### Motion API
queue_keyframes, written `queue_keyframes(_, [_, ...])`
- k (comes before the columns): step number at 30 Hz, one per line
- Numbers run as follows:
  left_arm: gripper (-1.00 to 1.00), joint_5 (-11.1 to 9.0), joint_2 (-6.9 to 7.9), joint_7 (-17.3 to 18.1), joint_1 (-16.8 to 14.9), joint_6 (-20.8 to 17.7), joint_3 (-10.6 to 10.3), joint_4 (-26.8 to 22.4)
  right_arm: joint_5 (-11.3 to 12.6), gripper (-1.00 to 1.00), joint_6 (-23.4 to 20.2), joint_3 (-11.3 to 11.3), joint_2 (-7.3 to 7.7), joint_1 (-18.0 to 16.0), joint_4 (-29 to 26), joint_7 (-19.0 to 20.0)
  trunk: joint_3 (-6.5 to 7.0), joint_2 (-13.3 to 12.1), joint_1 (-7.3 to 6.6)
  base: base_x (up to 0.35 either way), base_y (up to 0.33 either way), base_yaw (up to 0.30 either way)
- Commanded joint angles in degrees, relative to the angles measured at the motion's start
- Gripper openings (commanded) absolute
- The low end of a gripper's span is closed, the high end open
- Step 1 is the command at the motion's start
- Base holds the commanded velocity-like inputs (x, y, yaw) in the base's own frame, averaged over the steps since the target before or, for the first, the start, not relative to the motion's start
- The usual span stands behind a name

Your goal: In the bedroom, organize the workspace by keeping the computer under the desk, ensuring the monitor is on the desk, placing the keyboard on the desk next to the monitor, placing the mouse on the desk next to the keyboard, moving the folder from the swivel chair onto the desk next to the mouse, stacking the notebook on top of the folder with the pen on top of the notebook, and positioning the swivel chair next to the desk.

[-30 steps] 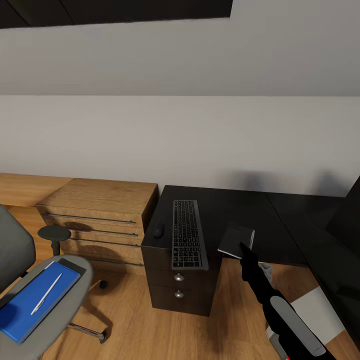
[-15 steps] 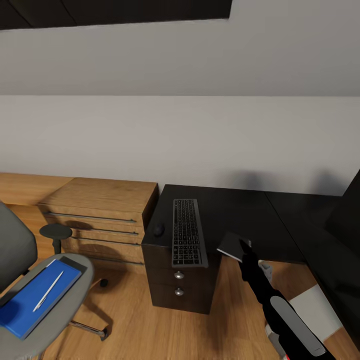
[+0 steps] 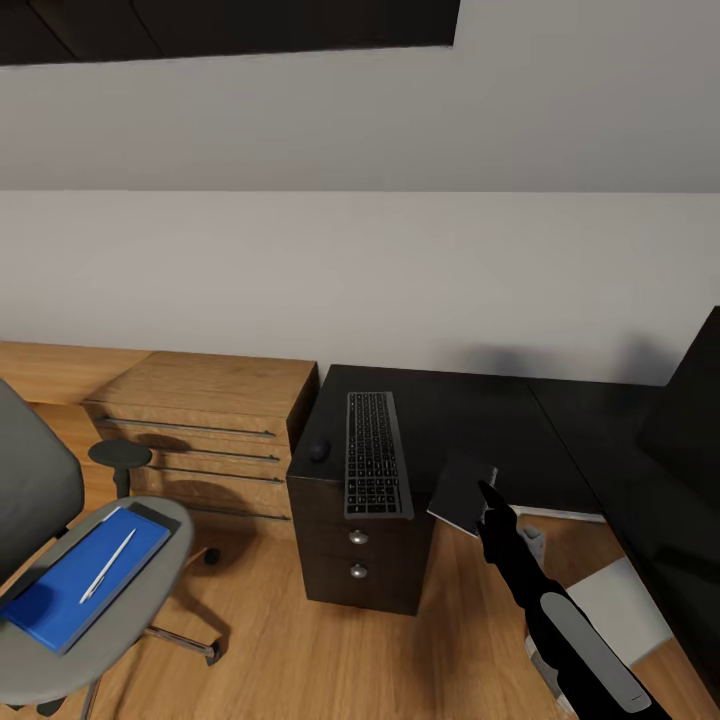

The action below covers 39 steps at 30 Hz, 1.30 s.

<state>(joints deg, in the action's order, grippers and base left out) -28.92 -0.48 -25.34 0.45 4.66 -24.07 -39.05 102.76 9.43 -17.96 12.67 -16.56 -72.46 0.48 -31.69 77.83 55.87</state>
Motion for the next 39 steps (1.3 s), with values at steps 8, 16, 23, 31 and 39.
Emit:
queue_keyframes(8, [1.0, -0.6, 0.04, -0.3, 0.0, 0.4, -0.3, -0.1, 0.6, 1.0, 0.5, -0.2, 0.08, 0.0, -0.1, 0.1, -0.04, 0.0, 0.0, 0.0, 0.0, 0.0])
queue_keyframes(16, [1.0, -0.6, 0.04, -0.3, 0.0, 0.4, -0.3, 0.0, 0.6, 1.0, 0.5, -0.2, 0.08, 0.0, -0.1, 0.1, -0.04, 0.0, 0.0, 0.0, 0.0, 0.0])
queue_keyframes(23, [1.0, -0.6, 0.04, -0.3, 0.0, 0.4, -0.3, -0.1, 0.6, 1.0, 0.5, -0.2, 0.08, 0.0, -0.1, 0.1, -0.04, 0.0, 0.0, -0.16, 0.0, 0.0])
queue_keyframes(31, [1.0, -0.6, 0.04, -0.3, 0.0, 0.4, -0.3, 0.0, 0.6, 1.0, 0.5, -0.2, 0.08, 0.0, 1.5, 0.0, -0.04, 0.0, 0.0, -0.318, 0.0, 0.0])
queue_keyframes(39, [1.0, -0.6, 0.04, -0.3, 0.0, 0.4, -0.3, -0.1, 0.6, 1.0, 0.5, -0.1, 0.02, -0.1, 5.1, -1.3, -0.04, 0.0, 0.0, -0.178, 0.0, 0.0])
